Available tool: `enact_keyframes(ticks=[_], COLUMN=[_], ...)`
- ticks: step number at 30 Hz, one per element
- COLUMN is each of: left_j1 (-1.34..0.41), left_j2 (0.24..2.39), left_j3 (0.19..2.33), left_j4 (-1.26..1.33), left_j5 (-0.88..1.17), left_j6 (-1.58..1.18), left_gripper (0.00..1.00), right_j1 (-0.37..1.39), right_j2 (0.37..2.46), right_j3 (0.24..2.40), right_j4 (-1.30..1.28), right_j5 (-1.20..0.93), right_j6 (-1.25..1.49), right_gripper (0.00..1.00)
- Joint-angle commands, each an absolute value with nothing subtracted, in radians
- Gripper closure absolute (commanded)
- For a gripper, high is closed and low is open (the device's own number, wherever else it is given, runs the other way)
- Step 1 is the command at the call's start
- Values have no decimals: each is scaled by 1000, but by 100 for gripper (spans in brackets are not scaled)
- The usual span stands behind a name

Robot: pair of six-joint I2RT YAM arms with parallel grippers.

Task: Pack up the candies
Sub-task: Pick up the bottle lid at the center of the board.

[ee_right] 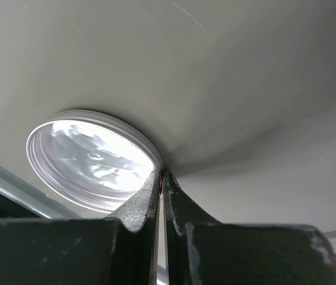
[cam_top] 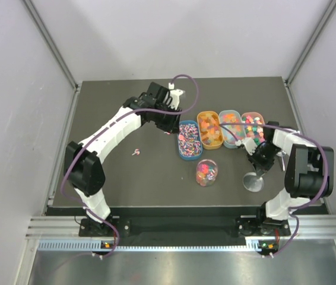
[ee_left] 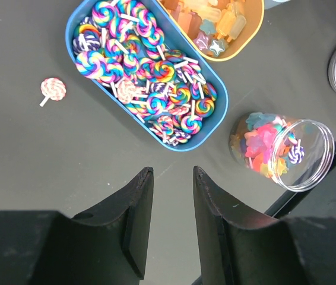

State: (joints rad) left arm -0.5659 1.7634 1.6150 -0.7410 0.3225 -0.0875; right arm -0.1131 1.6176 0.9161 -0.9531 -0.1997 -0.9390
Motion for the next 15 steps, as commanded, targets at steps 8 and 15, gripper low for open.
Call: enact_keyframes(ticks=[8,15], left_j1=[-509,-503], left_j2=[1779,1879], left_j3=[1753,1625], left_j4=[-712,-31], left_j5=[637,1158], left_j6=[-130,-896], left_gripper=[56,52], right_j1=[-97,-120], right_j2=[1217,933], right_j3=[1178,1094], right_j4=[-965,-636], right_j5=[-329,-705], right_j6=[-875,-631], right_gripper=[100,100])
